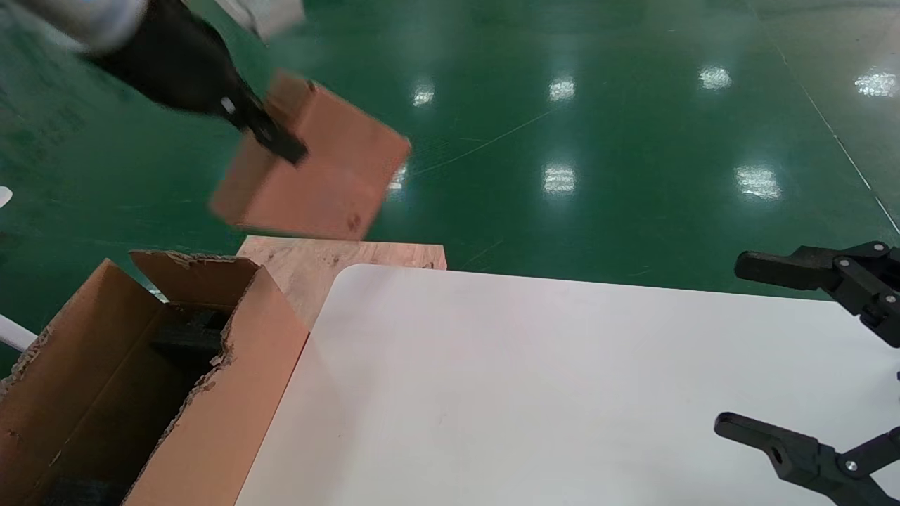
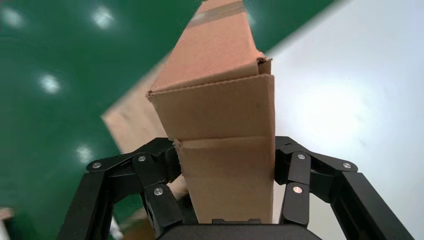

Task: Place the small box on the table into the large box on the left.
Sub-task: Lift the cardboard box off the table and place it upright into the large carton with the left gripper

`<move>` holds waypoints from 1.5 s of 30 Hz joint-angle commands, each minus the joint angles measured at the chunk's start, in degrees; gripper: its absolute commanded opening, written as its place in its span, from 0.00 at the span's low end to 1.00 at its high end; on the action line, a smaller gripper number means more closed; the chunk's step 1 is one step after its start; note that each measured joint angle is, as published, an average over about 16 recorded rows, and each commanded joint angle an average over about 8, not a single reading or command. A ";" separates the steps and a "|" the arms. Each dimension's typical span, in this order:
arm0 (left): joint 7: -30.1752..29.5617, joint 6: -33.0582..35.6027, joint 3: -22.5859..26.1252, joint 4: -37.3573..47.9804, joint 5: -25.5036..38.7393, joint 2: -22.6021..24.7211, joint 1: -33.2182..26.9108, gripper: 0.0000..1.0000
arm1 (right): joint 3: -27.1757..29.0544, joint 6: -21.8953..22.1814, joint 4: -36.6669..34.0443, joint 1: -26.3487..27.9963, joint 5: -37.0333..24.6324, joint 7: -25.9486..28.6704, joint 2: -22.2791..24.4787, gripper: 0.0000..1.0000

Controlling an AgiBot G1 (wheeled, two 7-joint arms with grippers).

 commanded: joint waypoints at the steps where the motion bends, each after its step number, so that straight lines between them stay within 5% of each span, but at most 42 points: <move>1: 1.99 -0.78 -0.82 2.10 0.74 -0.95 -2.09 0.00 | 0.00 0.00 0.00 0.00 0.00 0.00 0.00 1.00; 11: 17.83 1.87 -3.62 6.80 2.82 -8.77 -12.99 0.00 | -0.01 0.00 0.00 0.00 0.01 -0.01 0.00 1.00; 21: 34.63 8.59 -13.15 12.43 6.85 -19.38 -18.38 0.00 | -0.02 0.01 0.00 0.01 0.01 -0.01 0.01 1.00; 29: 32.86 12.43 -10.06 14.54 12.83 -21.88 -12.73 0.00 | -0.03 0.01 0.00 0.01 0.02 -0.01 0.01 1.00; 45: 21.99 12.48 7.94 3.84 4.81 -24.20 -6.87 0.00 | -0.04 0.02 0.00 0.01 0.03 -0.02 0.02 1.00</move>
